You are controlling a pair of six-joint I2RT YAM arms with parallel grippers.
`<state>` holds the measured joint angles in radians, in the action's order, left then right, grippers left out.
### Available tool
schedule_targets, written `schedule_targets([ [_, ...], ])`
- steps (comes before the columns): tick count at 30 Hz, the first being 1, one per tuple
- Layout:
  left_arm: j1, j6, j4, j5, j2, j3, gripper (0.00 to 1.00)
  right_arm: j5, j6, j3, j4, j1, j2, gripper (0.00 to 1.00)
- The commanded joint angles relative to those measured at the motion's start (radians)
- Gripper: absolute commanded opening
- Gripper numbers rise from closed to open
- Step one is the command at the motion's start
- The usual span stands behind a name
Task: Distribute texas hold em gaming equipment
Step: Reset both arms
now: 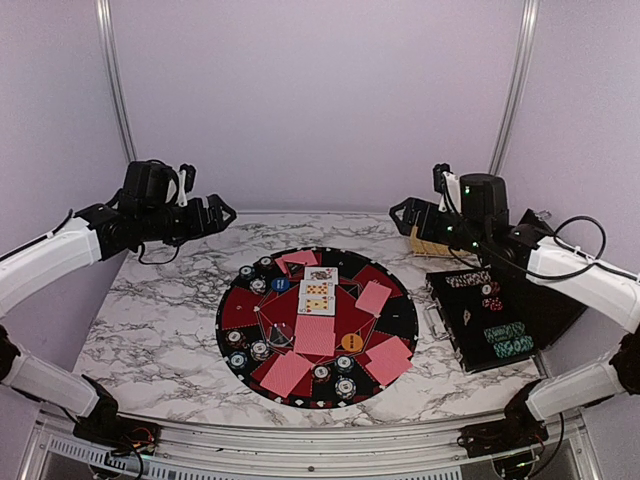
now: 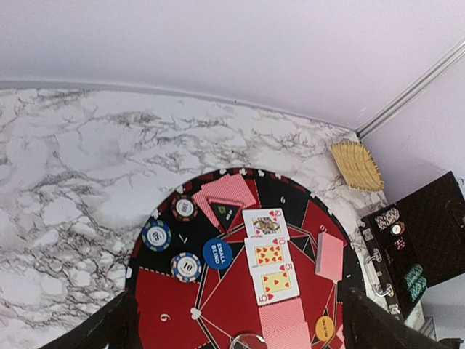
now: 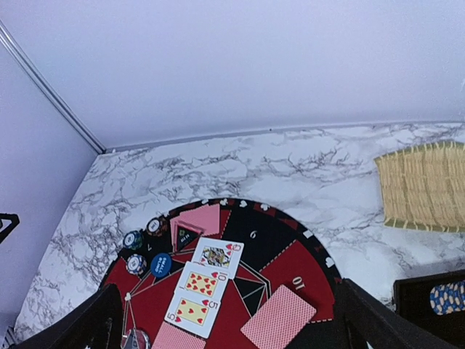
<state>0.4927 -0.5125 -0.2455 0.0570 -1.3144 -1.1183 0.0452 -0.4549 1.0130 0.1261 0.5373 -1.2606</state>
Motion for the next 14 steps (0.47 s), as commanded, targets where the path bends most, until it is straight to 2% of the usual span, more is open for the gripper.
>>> schedule_targets([
  [1, -0.018, 0.087, 0.089, -0.042, 0.044, -0.052, 0.99, 0.149, 0.041, 0.078, -0.075, 0.029, 0.045, 0.98],
  [8, -0.035, 0.135, 0.099, -0.051, 0.048, -0.100, 0.99, 0.246, 0.101, 0.122, -0.080, 0.029, 0.114, 0.98],
  [14, -0.035, 0.129, 0.109, -0.051, 0.033, -0.094, 0.99, 0.255, 0.108, 0.092, -0.082, 0.029, 0.145, 0.98],
])
